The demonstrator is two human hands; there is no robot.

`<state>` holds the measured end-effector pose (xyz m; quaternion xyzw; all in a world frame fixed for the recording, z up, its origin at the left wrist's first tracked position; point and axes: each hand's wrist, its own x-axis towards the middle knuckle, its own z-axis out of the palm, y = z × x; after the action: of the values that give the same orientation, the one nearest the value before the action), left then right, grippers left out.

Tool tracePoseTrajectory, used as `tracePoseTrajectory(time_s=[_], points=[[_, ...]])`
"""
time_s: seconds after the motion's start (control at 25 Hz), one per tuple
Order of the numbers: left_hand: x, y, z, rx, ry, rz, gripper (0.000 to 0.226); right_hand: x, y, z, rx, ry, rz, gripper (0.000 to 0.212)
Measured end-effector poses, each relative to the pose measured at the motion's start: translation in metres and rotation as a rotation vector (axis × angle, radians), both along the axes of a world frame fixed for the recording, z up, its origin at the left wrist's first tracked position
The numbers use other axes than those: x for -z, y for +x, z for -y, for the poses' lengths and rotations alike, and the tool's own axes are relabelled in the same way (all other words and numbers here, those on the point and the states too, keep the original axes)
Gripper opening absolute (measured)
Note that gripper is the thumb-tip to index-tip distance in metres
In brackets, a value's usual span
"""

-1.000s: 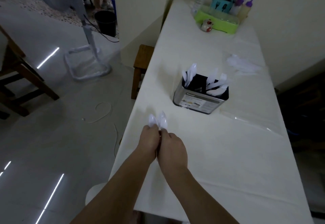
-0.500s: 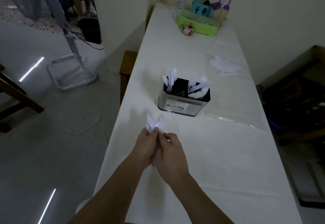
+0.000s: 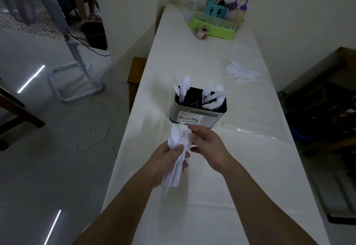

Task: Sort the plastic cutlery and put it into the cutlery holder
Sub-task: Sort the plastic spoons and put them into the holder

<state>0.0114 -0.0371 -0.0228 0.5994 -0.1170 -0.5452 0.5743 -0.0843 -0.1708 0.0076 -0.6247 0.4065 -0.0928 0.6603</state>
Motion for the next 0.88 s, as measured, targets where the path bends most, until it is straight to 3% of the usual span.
tracePoseTrajectory(time_s=[0.08, 0.32, 0.52, 0.72, 0.88], points=[[-0.001, 0.001, -0.001, 0.034, -0.017, 0.001, 0.028, 0.003, 0.000, 0.003, -0.012, -0.073, -0.061, 0.030], [-0.003, 0.006, 0.001, 0.027, -0.025, -0.024, 0.027, -0.006, 0.009, 0.014, 0.036, 0.008, -0.054, 0.027], [-0.005, 0.008, 0.005, -0.042, -0.019, -0.047, 0.022, -0.015, 0.013, 0.017, 0.091, -0.129, -0.153, 0.028], [-0.003, 0.009, 0.008, -0.082, 0.006, 0.043, 0.027, -0.025, 0.014, 0.013, 0.101, -0.177, -0.163, 0.024], [-0.005, 0.005, 0.015, -0.137, -0.035, 0.155, 0.027, -0.030, 0.023, -0.012, 0.099, -0.069, -0.171, 0.022]])
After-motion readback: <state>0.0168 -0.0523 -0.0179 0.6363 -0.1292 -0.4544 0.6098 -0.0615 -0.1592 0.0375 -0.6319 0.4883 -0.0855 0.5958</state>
